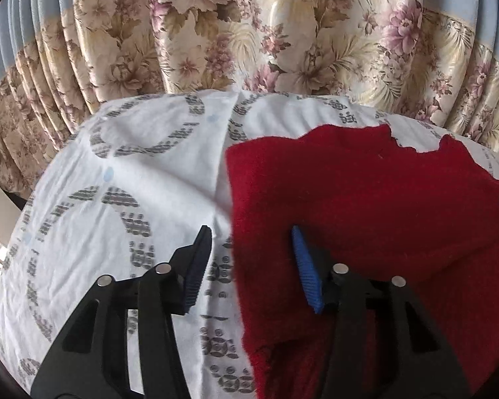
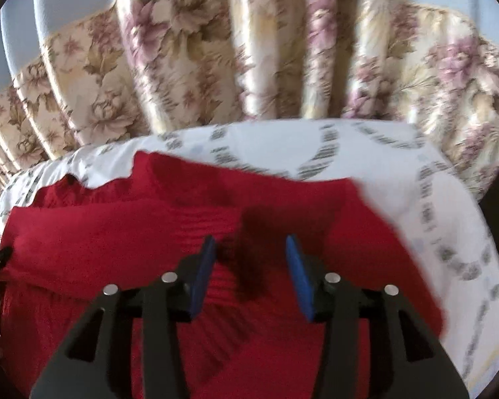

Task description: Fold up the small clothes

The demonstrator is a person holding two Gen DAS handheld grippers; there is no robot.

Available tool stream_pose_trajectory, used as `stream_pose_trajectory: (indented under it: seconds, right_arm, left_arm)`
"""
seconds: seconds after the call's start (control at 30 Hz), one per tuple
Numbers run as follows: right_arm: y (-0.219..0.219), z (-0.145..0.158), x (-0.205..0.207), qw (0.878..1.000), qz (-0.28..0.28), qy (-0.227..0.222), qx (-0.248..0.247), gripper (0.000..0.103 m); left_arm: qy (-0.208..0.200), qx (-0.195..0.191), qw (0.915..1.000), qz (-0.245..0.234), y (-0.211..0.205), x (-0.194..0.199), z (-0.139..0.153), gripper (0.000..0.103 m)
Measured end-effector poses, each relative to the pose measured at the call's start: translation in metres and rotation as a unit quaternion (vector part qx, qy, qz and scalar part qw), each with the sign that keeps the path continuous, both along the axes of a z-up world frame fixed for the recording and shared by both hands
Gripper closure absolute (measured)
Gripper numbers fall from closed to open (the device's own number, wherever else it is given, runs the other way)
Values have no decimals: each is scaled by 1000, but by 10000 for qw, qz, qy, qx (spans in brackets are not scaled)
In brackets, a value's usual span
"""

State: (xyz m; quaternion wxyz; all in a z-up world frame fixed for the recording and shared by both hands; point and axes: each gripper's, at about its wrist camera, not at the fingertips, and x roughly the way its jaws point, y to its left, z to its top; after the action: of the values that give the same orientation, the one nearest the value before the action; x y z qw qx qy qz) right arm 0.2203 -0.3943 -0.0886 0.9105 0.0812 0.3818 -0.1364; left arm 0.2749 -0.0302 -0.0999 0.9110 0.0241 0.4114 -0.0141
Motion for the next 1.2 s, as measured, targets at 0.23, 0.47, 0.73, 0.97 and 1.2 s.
stream_pose_trajectory:
  seconds: [0.23, 0.47, 0.73, 0.97, 1.2]
  right_arm:
    - [-69, 25, -55, 9980, -453, -443, 81, 47]
    - [-105, 14, -95, 9960, -630, -600, 211, 45]
    - [-108, 17, -105, 9957, -453, -730, 347, 39]
    - [-115, 15, -115, 9937, -438, -810, 632, 39]
    - [-125, 9, -116, 9919, -501, -801, 849, 39]
  left_arm:
    - [-431, -3, 9989, -190, -18, -47, 35, 10]
    - [-296, -512, 9936, -965, -97, -137, 40, 7]
    - [225, -756, 9824, -1694, -197, -219, 11, 6]
    - [642, -736, 9780, -1843, -233, -215, -11, 8]
    - [419, -665, 9771, -1978, -252, -221, -6, 54]
